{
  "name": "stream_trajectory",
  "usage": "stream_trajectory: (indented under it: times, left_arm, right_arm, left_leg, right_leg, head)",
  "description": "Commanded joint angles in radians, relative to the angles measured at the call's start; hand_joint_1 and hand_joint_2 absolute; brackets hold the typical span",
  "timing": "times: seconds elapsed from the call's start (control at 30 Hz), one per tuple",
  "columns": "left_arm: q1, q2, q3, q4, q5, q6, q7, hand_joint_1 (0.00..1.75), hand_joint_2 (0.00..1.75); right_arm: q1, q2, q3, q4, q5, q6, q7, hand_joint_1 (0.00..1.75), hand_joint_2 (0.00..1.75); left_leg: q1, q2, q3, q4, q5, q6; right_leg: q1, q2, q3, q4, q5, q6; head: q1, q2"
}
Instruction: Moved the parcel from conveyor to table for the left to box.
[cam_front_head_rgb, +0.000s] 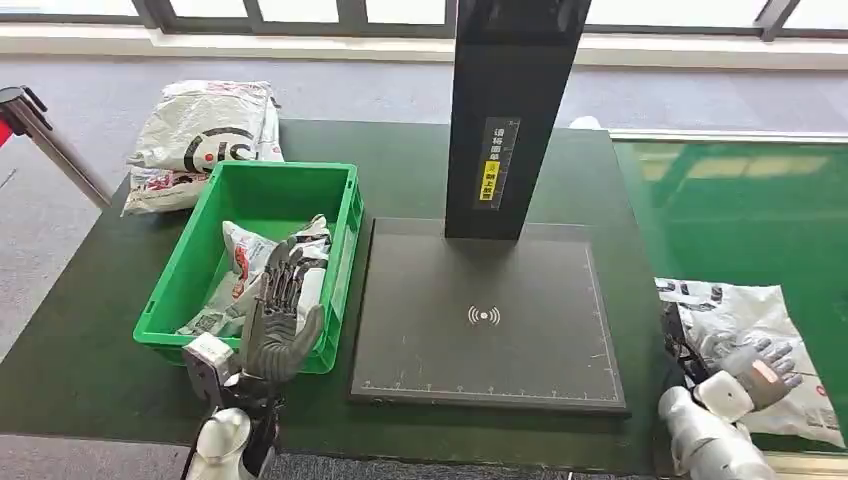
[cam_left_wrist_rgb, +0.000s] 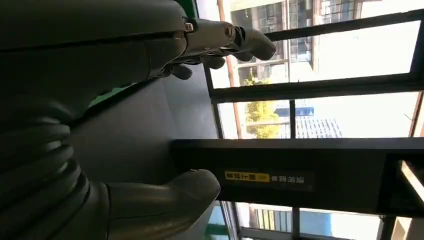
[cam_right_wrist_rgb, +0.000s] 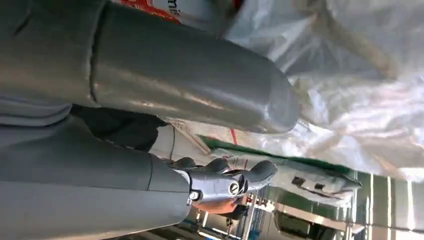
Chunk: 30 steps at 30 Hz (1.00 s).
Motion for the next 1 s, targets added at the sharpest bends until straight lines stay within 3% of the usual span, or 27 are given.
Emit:
stream_trajectory:
  times: [0.03, 0.17, 0.2, 0.63, 0.9, 0.97, 1.0]
  left_arm:
    - [-0.028, 0.029, 0.010, 0.060, -0.003, -0.010, 0.004, 0.00, 1.75]
    - [-0.030, 0.027, 0.010, 0.063, -0.006, -0.013, 0.004, 0.00, 1.75]
    - [-0.031, 0.026, 0.012, 0.064, -0.007, -0.011, 0.004, 0.00, 1.75]
    - [-0.047, 0.022, 0.023, 0.076, -0.010, -0.015, 0.004, 0.00, 1.75]
    - [-0.036, 0.019, 0.039, 0.063, -0.014, -0.014, 0.004, 0.00, 1.75]
    - [-0.029, 0.017, 0.041, 0.055, -0.014, -0.005, 0.004, 0.00, 1.75]
    - [-0.027, 0.017, 0.041, 0.053, -0.014, -0.004, 0.004, 0.00, 1.75]
  right_arm:
    - [-0.018, -0.010, -0.006, 0.078, -0.011, 0.227, 0.077, 0.00, 1.75]
    - [-0.008, -0.011, -0.017, 0.074, -0.017, 0.258, 0.070, 0.07, 1.75]
    - [-0.005, -0.010, -0.017, 0.066, -0.013, 0.252, 0.051, 1.75, 1.75]
    - [-0.005, -0.002, -0.029, 0.061, 0.000, 0.264, 0.027, 1.75, 1.75]
    - [-0.016, 0.002, -0.017, 0.042, 0.001, 0.080, 0.003, 1.75, 1.75]
    - [-0.016, 0.017, -0.043, -0.018, -0.011, -0.146, -0.085, 1.75, 1.75]
    - [-0.008, 0.025, -0.055, -0.065, -0.009, -0.146, -0.096, 1.75, 1.75]
  left_leg:
    - [0.000, 0.001, 0.002, -0.001, 0.000, -0.001]
    - [0.001, 0.001, 0.003, -0.001, 0.000, -0.001]
    - [0.001, 0.002, 0.005, -0.002, 0.000, -0.001]
    - [0.001, 0.003, 0.008, -0.002, -0.001, 0.000]
    - [0.001, 0.005, 0.008, -0.001, -0.002, 0.000]
    - [0.001, 0.005, 0.008, -0.001, -0.002, 0.000]
    - [0.001, 0.006, 0.008, -0.002, -0.001, -0.001]
  right_leg:
    - [0.001, 0.000, 0.002, -0.001, 0.000, -0.001]
    - [0.001, 0.000, 0.003, -0.002, 0.000, -0.001]
    - [0.002, 0.000, 0.005, -0.003, 0.000, -0.002]
    - [0.002, 0.001, 0.008, -0.003, 0.000, -0.002]
    - [0.001, 0.003, 0.007, -0.002, 0.000, -0.001]
    - [0.001, 0.004, 0.007, -0.002, 0.000, -0.001]
    - [0.001, 0.004, 0.007, -0.003, 0.000, -0.002]
  head:
    - [0.000, 0.000]
    - [0.000, 0.000]
    - [0.000, 0.000]
    - [0.000, 0.000]
    - [0.000, 0.000]
    - [0.000, 0.000]
    - [0.000, 0.000]
